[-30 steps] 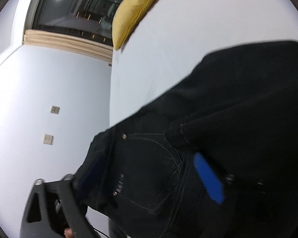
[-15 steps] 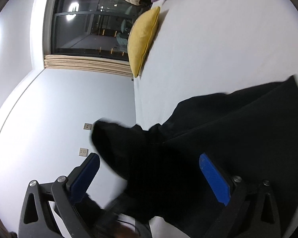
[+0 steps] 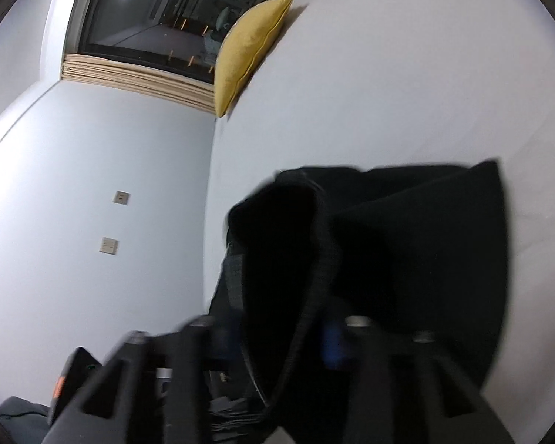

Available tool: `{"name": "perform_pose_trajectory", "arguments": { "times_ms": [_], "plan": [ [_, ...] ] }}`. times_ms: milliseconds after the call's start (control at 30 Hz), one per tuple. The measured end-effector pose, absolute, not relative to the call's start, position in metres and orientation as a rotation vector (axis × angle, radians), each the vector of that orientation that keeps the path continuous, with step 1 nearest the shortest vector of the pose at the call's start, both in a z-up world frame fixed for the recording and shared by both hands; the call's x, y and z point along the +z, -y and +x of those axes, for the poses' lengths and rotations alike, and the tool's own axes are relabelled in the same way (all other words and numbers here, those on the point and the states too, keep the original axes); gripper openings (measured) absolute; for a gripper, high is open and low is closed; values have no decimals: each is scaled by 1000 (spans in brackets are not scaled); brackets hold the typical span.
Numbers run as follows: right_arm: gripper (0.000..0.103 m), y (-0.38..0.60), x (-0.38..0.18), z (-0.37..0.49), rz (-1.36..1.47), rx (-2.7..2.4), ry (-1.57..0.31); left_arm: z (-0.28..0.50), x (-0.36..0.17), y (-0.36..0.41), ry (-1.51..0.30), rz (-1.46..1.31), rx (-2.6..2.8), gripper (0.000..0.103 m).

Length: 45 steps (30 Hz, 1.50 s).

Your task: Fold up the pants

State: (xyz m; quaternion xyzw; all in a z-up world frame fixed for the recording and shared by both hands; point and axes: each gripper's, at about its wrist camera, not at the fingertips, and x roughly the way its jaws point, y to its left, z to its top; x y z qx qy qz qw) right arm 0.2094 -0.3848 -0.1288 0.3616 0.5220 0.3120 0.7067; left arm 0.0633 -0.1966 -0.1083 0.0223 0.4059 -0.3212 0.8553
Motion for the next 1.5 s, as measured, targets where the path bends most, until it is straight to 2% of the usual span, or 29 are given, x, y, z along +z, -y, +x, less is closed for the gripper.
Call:
{"name": "perform_pose_trajectory", "arguments": {
  "times_ms": [133, 433, 533, 567, 600, 633, 667, 700, 767, 800, 900, 1000, 1100, 1167, 1200, 1233, 1300, 1333, 1400, 1433, 1467, 1500],
  "plan": [
    [17, 404, -114, 208, 754, 670, -1116, 62, -100, 215, -831, 72, -700, 10],
    [17, 437, -148, 196, 804, 586, -1111, 77, -139, 254, -894, 121, -731, 11],
    [19, 444, -171, 200, 851, 531, -1148, 86, -167, 259, -956, 99, -751, 15],
    [19, 449, -174, 198, 876, 526, -1139, 86, -166, 257, -960, 76, -762, 23],
    [19, 451, -174, 196, 889, 522, -1124, 86, -163, 255, -973, 45, -780, 43],
    [19, 453, -171, 194, 881, 513, -1111, 86, -159, 252, -981, 25, -789, 57],
    [19, 455, -167, 193, 873, 501, -1103, 84, -154, 249, -980, 4, -797, 78],
    [24, 460, -164, 192, 870, 473, -1099, 81, -146, 243, -972, -21, -809, 80],
    [30, 464, -155, 191, 875, 422, -1094, 74, -127, 223, -948, -59, -825, 80],
    [38, 471, -145, 187, 861, 377, -1082, 72, -120, 211, -927, -71, -814, 80],
    [38, 472, -111, 175, 827, 397, -1012, 80, -102, 166, -863, -121, -722, 80],
    [38, 445, -80, 153, 827, 541, -947, 102, -108, 130, -857, -155, -614, 80],
    [41, 408, -88, 129, 792, 647, -980, 120, -121, 113, -858, -161, -570, 80],
    [49, 392, -122, 118, 770, 606, -1083, 132, -146, 117, -921, -99, -548, 80],
    [48, 389, -146, 113, 749, 553, -1155, 134, -162, 117, -949, -77, -534, 80],
    [25, 391, -158, 108, 745, 533, -1160, 133, -175, 121, -957, -45, -518, 80],
    [4, 407, -168, 93, 803, 490, -1122, 128, -174, 125, -928, -1, -512, 80],
    [4, 413, -166, 89, 823, 475, -1123, 127, -168, 123, -929, -21, -521, 80],
    [7, 422, -155, 81, 757, 410, -1132, 129, -156, 112, -919, -93, -538, 80],
    [17, 426, -148, 80, 735, 390, -1142, 128, -146, 104, -887, -107, -521, 80],
    [31, 428, -139, 79, 705, 350, -1146, 128, -136, 95, -854, -107, -487, 80],
    [61, 428, -130, 81, 689, 336, -1131, 128, -130, 87, -840, -114, -466, 80]
  ]
}}
